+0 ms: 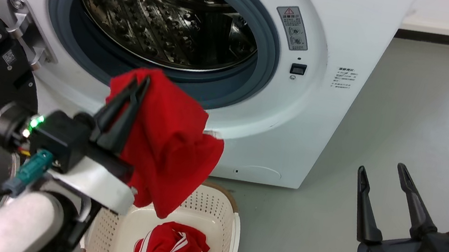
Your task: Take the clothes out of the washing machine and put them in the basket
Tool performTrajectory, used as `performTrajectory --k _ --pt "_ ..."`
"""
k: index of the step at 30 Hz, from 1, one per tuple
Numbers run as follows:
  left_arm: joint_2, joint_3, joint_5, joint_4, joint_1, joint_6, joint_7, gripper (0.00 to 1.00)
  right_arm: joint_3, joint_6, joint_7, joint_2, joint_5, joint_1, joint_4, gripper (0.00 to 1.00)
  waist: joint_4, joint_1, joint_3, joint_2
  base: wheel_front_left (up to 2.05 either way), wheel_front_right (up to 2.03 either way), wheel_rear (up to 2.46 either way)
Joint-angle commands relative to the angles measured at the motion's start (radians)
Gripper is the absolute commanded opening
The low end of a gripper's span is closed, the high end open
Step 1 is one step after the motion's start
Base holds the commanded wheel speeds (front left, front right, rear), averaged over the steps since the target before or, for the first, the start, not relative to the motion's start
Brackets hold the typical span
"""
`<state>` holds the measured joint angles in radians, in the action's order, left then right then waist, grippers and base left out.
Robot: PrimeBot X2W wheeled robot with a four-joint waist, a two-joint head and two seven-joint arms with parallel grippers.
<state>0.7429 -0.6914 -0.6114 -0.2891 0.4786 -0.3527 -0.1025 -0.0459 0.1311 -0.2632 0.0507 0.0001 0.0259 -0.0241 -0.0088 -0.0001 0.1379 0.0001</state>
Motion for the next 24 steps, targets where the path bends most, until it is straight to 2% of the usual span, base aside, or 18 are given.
performTrajectory --k 1,4,11,16,24 --pt "-0.006 -0.01 -0.006 0.01 -0.026 0.001 -0.006 0.0 0.001 -0.001 -0.002 -0.001 -0.002 0.018 -0.004 1.0 -0.001 0.0001 0.016 -0.0001 0.0 0.0 0.0" --pt "-0.016 -0.035 -0.016 0.044 -0.065 0.009 -0.016 0.0 0.005 -0.001 -0.002 -0.001 -0.007 0.028 -0.007 1.0 -0.003 0.0001 0.043 -0.0001 0.0 0.0 0.0" --pt "-0.07 -0.101 -0.034 0.176 -0.111 0.06 -0.036 0.0 0.009 -0.001 -0.002 -0.001 -0.023 0.072 -0.02 1.0 -0.011 0.0001 0.131 -0.0001 0.0 0.0 0.0" --pt "-0.135 -0.132 -0.063 0.333 -0.083 0.126 -0.061 0.0 0.003 -0.001 -0.002 -0.001 -0.029 0.116 -0.034 1.0 -0.024 0.0001 0.215 -0.0001 0.0 0.0 0.0" --pt "-0.252 -0.18 -0.072 0.675 0.016 0.257 -0.086 0.0 0.012 -0.001 -0.002 -0.001 -0.026 0.187 -0.051 1.0 -0.053 0.0001 0.346 -0.0001 0.0 0.0 0.0"
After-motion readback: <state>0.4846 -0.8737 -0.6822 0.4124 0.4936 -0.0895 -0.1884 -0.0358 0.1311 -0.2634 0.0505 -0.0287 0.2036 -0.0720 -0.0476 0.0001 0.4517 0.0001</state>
